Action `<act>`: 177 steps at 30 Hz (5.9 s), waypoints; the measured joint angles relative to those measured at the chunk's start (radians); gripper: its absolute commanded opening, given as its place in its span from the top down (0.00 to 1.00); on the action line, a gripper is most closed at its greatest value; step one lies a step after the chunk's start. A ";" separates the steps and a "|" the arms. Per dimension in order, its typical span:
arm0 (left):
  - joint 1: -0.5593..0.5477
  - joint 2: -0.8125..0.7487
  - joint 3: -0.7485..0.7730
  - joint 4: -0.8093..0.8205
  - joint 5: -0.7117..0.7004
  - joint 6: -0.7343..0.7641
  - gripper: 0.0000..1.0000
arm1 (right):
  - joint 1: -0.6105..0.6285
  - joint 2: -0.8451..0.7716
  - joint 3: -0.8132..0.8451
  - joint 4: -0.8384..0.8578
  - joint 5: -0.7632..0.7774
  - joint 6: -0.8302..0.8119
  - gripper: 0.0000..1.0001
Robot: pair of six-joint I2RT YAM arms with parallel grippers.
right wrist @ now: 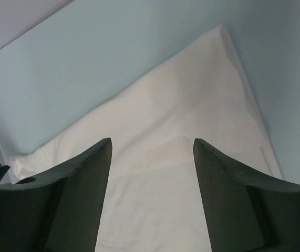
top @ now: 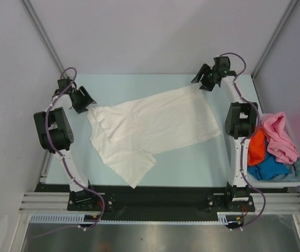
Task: Fold and stack the t-shirts
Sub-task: Fold the tshirt
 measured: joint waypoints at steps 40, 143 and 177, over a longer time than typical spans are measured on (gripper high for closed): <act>0.000 0.111 0.104 -0.079 -0.018 0.076 0.59 | -0.039 0.251 0.164 0.230 0.007 -0.072 0.44; -0.377 -0.778 -0.850 -0.232 -0.306 -0.378 0.54 | 0.017 -0.740 -1.125 -0.030 0.477 -0.049 0.86; -0.377 -0.808 -0.857 -0.235 -0.289 -0.365 0.57 | -0.018 -0.658 -1.119 0.072 0.402 -0.011 0.72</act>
